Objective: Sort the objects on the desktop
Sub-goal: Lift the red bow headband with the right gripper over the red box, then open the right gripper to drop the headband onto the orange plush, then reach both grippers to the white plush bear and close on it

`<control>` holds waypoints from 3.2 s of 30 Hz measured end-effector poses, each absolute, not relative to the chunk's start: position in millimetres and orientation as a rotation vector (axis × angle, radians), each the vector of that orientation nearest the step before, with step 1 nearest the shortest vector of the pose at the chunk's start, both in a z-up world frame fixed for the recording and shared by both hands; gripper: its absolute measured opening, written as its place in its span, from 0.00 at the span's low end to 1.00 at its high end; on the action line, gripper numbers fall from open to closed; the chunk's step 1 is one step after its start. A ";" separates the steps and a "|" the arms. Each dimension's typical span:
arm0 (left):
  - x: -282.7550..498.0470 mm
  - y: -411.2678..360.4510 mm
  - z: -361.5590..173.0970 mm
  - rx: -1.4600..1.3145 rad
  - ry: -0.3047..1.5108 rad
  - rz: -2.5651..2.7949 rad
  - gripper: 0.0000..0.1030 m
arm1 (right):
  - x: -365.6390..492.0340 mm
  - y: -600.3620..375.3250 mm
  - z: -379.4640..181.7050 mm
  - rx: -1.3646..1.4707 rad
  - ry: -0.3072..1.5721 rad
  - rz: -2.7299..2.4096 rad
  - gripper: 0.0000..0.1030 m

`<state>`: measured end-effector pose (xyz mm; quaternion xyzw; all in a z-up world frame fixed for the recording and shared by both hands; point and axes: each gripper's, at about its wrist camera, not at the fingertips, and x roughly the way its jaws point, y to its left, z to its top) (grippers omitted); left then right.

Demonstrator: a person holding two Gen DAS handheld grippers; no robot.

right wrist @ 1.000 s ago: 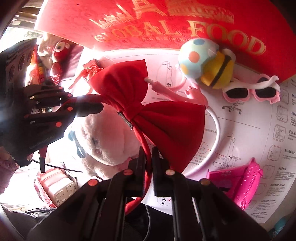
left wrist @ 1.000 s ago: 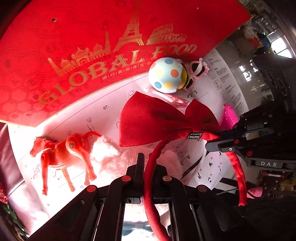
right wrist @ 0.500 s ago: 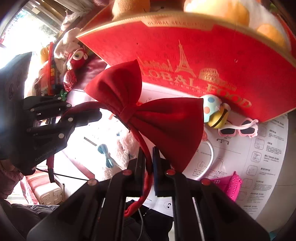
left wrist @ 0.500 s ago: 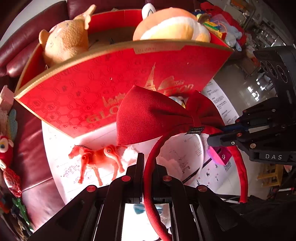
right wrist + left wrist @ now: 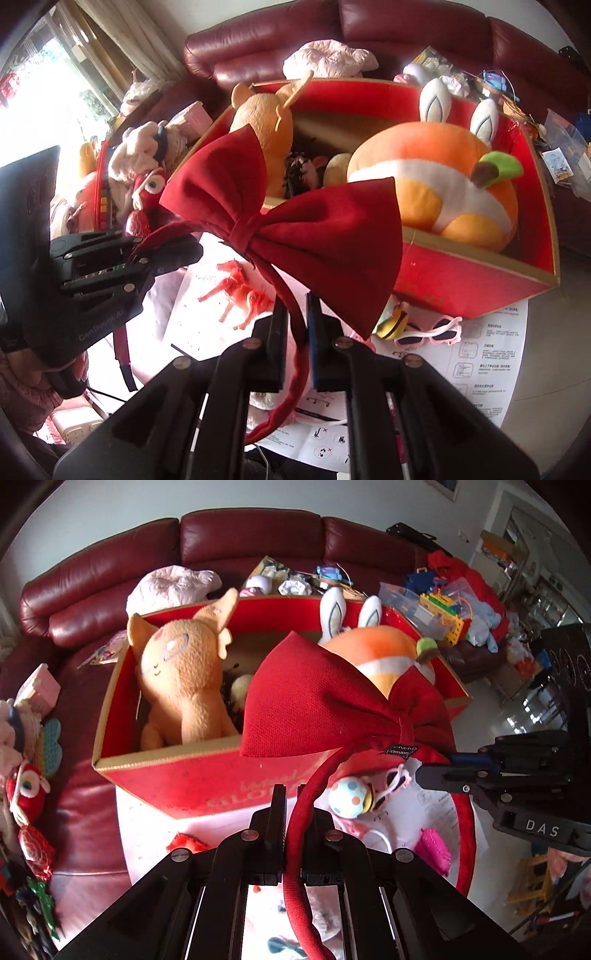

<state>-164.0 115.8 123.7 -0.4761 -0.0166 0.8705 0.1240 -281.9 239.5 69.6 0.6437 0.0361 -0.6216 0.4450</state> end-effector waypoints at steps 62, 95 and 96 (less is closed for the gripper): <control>-156.6 105.4 95.3 -1.497 0.096 2.356 0.97 | -315.9 238.2 89.4 1.385 -0.042 -1.487 0.74; 3.6 19.1 -131.2 -2.059 -0.073 2.067 0.97 | -72.2 241.1 -83.1 1.981 0.160 -0.846 0.74; 4.2 18.8 -132.4 -2.058 -0.096 2.062 0.97 | -71.6 237.1 -85.3 1.978 0.158 -0.848 0.74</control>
